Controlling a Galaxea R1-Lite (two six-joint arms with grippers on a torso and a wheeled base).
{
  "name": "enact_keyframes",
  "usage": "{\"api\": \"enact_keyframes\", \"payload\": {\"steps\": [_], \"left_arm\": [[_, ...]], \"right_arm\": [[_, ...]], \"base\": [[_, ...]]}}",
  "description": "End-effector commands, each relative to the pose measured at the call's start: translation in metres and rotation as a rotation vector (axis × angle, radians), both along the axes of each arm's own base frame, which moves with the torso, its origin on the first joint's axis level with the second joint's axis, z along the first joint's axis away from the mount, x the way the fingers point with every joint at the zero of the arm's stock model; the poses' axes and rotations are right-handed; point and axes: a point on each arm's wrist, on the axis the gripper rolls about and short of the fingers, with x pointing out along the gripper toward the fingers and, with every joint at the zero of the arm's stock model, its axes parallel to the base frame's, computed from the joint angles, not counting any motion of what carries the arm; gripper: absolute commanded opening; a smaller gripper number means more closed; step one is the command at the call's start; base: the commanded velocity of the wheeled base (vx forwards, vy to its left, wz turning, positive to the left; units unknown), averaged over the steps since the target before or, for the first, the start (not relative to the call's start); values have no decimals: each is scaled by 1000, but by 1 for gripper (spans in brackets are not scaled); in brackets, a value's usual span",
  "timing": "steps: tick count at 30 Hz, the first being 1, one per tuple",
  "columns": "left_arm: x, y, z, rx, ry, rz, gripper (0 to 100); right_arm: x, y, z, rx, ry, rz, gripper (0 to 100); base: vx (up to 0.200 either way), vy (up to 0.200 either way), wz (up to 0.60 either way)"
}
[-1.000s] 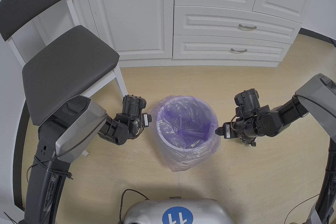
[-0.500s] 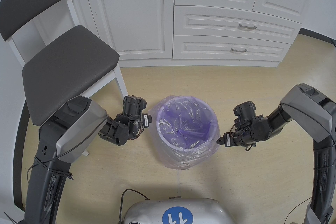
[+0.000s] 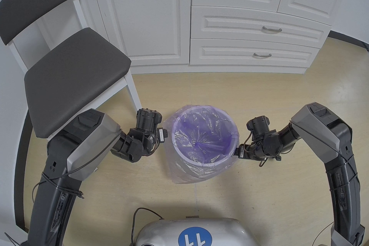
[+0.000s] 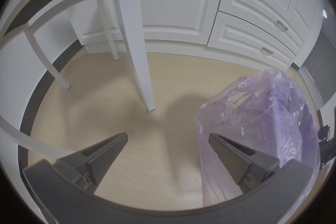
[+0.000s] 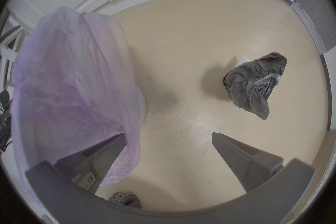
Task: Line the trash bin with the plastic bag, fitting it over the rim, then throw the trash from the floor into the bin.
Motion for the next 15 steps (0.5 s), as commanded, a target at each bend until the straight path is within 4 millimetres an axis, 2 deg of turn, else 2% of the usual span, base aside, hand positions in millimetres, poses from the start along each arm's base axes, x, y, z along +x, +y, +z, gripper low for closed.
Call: {"api": "enact_keyframes", "payload": {"steps": [1, 7, 15], "left_arm": [[1, -1, -13, 8, 20, -1, 100], [1, -3, -24, 8, 43, -18, 100], [0, -3, -25, 9, 46, -18, 100]], "right_arm": [[8, 1, -13, 7, 23, -23, 100], [17, -1, -11, -13, 52, -60, 100], [16, -1, -11, -19, 68, -59, 100]], "base": [[0, 0, 0], [0, 0, 0], [0, 0, 0]]}}
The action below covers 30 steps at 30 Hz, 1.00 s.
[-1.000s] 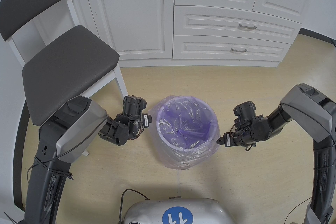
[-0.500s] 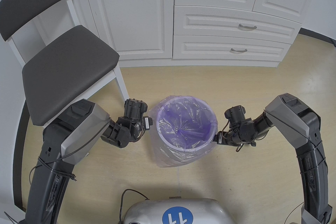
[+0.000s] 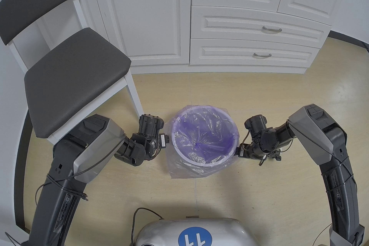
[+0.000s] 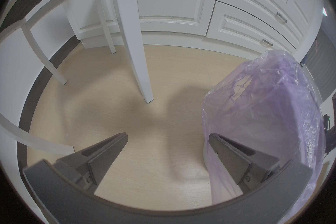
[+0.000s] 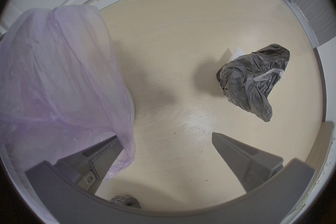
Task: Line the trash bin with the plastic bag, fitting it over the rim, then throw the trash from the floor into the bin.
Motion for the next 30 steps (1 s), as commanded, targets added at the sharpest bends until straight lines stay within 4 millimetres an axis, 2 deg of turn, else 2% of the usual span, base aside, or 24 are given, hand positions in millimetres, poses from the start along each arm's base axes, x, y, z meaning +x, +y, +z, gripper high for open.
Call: {"api": "enact_keyframes", "payload": {"steps": [1, 12, 14, 19, 24, 30], "left_arm": [[-1, 0, -3, 3, 7, 1, 100], [-2, 1, 4, 25, -2, 2, 100], [-6, 5, 13, 80, -11, 5, 100], [-18, 9, 38, 134, -27, -1, 100], [-27, 12, 46, 156, -17, -12, 100], [-35, 15, 54, 176, -9, -22, 100]], "right_arm": [[0, 0, -2, 2, 7, 4, 100], [-3, 0, 1, 37, 21, 29, 100], [-8, -8, 13, 84, 26, 49, 100], [-18, -24, 29, 136, 44, 81, 100], [-29, -33, 40, 121, 53, 138, 100], [-39, -33, 48, 108, 60, 175, 100]], "base": [[0, 0, 0], [0, 0, 0], [0, 0, 0], [0, 0, 0], [0, 0, 0], [0, 0, 0]]}}
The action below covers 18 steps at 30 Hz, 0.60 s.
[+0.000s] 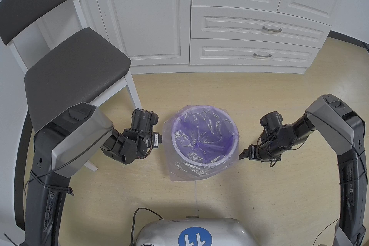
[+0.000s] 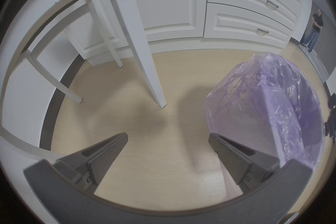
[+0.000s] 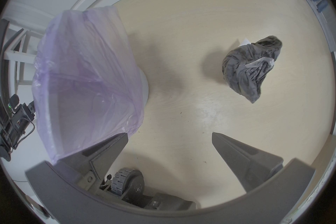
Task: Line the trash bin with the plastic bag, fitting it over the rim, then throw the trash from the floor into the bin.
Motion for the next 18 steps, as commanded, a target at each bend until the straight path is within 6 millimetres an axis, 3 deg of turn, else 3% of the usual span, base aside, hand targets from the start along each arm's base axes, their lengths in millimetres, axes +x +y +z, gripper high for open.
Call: {"api": "enact_keyframes", "payload": {"steps": [1, 18], "left_arm": [[-7, 1, 18, -4, -18, -4, 100], [-31, 2, 51, 7, -37, -37, 100]], "right_arm": [[-7, -2, 18, -1, -23, 11, 100], [-28, -22, 59, -21, -75, 62, 100]], "base": [[0, 0, 0], [0, 0, 0]]}}
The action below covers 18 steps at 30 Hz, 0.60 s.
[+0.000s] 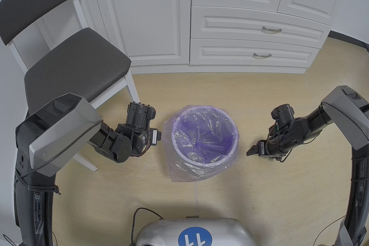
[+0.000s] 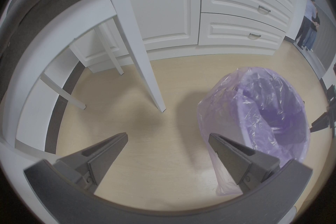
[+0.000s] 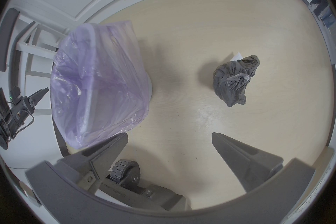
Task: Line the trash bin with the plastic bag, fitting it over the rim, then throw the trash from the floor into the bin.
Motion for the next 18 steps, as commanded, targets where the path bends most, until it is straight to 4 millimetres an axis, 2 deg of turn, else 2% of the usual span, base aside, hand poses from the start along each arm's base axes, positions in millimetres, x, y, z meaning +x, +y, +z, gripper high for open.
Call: {"api": "enact_keyframes", "payload": {"steps": [1, 4, 9, 18], "left_arm": [[-7, 2, 17, -11, -25, -2, 100], [-12, 3, 25, -17, -37, -7, 100], [-17, 0, 31, -24, -54, -20, 100], [-23, -3, 37, -35, -77, -30, 100]], "right_arm": [[-8, -6, 26, 8, -46, 5, 100], [-12, -9, 40, 11, -74, -1, 100], [-14, -18, 53, 6, -106, -27, 100], [-9, -44, 50, -56, -115, -49, 100]], "base": [[0, 0, 0], [0, 0, 0], [0, 0, 0], [0, 0, 0]]}}
